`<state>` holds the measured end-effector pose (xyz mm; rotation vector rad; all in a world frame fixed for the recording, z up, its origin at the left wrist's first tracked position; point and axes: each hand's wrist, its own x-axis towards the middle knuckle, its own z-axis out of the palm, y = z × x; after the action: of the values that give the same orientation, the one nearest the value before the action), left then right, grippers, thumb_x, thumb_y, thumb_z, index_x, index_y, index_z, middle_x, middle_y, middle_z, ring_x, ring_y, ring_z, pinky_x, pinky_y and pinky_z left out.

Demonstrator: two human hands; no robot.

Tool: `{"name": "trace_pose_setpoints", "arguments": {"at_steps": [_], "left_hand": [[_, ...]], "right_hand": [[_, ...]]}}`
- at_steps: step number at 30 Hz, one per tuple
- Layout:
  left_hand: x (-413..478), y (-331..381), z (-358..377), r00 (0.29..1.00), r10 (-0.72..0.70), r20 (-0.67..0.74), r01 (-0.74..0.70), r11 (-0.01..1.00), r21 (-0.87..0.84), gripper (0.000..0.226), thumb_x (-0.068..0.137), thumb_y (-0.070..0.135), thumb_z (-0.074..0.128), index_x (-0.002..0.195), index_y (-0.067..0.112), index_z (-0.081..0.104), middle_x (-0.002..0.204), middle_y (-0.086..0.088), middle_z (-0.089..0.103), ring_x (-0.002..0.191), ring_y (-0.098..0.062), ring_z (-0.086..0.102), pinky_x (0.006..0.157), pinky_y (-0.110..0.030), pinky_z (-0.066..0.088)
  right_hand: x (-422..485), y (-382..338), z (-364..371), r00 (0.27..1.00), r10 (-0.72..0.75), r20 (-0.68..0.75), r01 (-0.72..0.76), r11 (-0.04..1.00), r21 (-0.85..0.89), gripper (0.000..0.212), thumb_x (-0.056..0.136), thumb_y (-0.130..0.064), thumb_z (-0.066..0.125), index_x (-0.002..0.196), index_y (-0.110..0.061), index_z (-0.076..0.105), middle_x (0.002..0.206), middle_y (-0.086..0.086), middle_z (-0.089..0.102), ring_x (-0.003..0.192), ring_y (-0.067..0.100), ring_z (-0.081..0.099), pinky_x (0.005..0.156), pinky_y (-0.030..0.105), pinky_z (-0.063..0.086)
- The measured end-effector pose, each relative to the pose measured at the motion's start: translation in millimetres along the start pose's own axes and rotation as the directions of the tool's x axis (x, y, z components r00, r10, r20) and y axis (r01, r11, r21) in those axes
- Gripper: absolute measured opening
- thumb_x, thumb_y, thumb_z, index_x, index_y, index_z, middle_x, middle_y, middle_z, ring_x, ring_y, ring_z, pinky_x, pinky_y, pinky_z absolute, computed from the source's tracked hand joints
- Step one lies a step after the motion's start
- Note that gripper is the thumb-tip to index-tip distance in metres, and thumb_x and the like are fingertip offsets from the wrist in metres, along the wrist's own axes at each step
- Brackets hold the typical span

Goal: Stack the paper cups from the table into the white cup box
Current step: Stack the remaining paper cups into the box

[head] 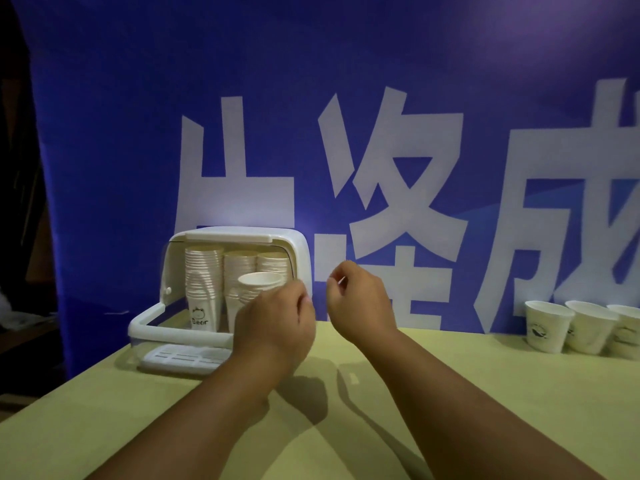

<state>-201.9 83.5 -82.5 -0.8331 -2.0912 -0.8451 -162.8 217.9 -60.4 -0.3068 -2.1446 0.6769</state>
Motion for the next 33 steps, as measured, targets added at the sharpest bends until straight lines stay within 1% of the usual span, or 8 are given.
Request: {"name": "trace_pose_setpoints", "arguments": {"at_steps": [2, 5, 10, 13, 20, 25, 29, 33], "left_hand": [[-3, 14, 13, 0.992, -0.066, 0.110, 0.069, 0.998, -0.017, 0.021, 0.104, 0.037, 0.046, 0.087, 0.029, 0.054, 0.077, 0.011, 0.057, 0.067, -0.011, 0.054, 0.054, -0.020, 0.036], [-1, 32, 29, 0.977, -0.098, 0.190, 0.109, 0.993, -0.044, 0.019, 0.103, 0.039, 0.049, 0.090, 0.028, 0.057, 0.090, 0.010, 0.063, 0.077, -0.012, 0.057, 0.059, -0.019, 0.041], [1, 77, 60, 0.951, -0.109, 0.290, 0.125, 0.991, -0.038, 0.020, 0.101, 0.035, 0.051, 0.083, 0.026, 0.055, 0.083, 0.007, 0.062, 0.075, -0.011, 0.057, 0.060, -0.023, 0.046], [3, 109, 83, 0.942, -0.096, 0.321, 0.102, 0.995, -0.002, 0.023, 0.101, 0.031, 0.045, 0.082, 0.025, 0.054, 0.078, 0.005, 0.058, 0.068, -0.013, 0.054, 0.054, -0.028, 0.037], [8, 195, 158, 0.895, -0.096, 0.437, 0.187, 0.967, -0.172, 0.016, 0.100, 0.023, 0.049, 0.086, 0.020, 0.056, 0.084, 0.001, 0.058, 0.074, -0.017, 0.058, 0.059, -0.029, 0.046], [-4, 253, 210, 0.793, -0.089, 0.602, 0.273, 0.936, -0.221, 0.016, 0.101, 0.019, 0.052, 0.115, 0.018, 0.059, 0.113, -0.006, 0.060, 0.092, -0.022, 0.062, 0.079, -0.035, 0.057], [-2, 283, 239, 0.695, -0.029, 0.718, 0.382, 0.862, -0.335, 0.070, 0.101, 0.012, 0.056, 0.154, 0.041, 0.021, 0.139, -0.003, 0.052, 0.105, -0.019, 0.058, 0.085, -0.034, 0.055], [-2, 293, 268, 0.717, 0.052, 0.695, 0.165, 0.956, -0.241, 0.088, 0.103, 0.028, 0.052, 0.152, 0.059, -0.013, 0.130, -0.004, 0.057, 0.091, -0.015, 0.061, 0.079, -0.035, 0.059]], "right_hand": [[-4, 14, -11, 1.000, 0.020, -0.008, -0.020, 0.999, -0.041, 0.006, 0.097, -0.031, 0.059, 0.100, -0.026, 0.057, 0.087, -0.007, 0.062, 0.075, 0.011, 0.061, 0.073, 0.026, 0.057], [-12, 40, -35, 0.999, 0.044, 0.014, -0.042, 0.992, -0.118, 0.005, 0.096, -0.031, 0.060, 0.097, -0.028, 0.057, 0.084, -0.009, 0.060, 0.073, 0.011, 0.060, 0.070, 0.024, 0.057], [-19, 94, -78, 0.995, 0.094, 0.025, -0.083, 0.955, -0.284, 0.002, 0.096, -0.029, 0.059, 0.096, -0.028, 0.059, 0.082, -0.010, 0.060, 0.071, 0.009, 0.059, 0.066, 0.023, 0.055], [-23, 131, -104, 0.993, 0.119, 0.026, -0.104, 0.936, -0.336, 0.002, 0.096, -0.030, 0.060, 0.095, -0.028, 0.059, 0.084, -0.011, 0.060, 0.073, 0.008, 0.058, 0.069, 0.021, 0.054], [-24, 224, -166, 0.963, 0.268, -0.033, -0.259, 0.884, -0.389, 0.007, 0.093, -0.029, 0.066, 0.095, -0.032, 0.059, 0.090, -0.013, 0.063, 0.078, 0.006, 0.060, 0.076, 0.026, 0.058], [-23, 275, -199, 0.922, 0.316, -0.222, -0.384, 0.808, -0.447, 0.048, 0.085, -0.020, 0.075, 0.126, -0.029, 0.052, 0.132, -0.005, 0.045, 0.113, 0.018, 0.054, 0.092, 0.037, 0.054], [-22, 304, -209, 0.904, 0.379, -0.198, -0.423, 0.859, -0.288, 0.078, 0.079, -0.005, 0.074, 0.143, -0.029, 0.036, 0.156, -0.005, 0.020, 0.136, 0.026, 0.040, 0.108, 0.042, 0.040], [-18, 316, -217, 0.913, 0.392, -0.112, -0.407, 0.868, -0.284, 0.089, 0.087, 0.000, 0.063, 0.156, -0.024, 0.013, 0.165, -0.004, -0.002, 0.152, 0.023, 0.009, 0.119, 0.043, 0.021]]}}
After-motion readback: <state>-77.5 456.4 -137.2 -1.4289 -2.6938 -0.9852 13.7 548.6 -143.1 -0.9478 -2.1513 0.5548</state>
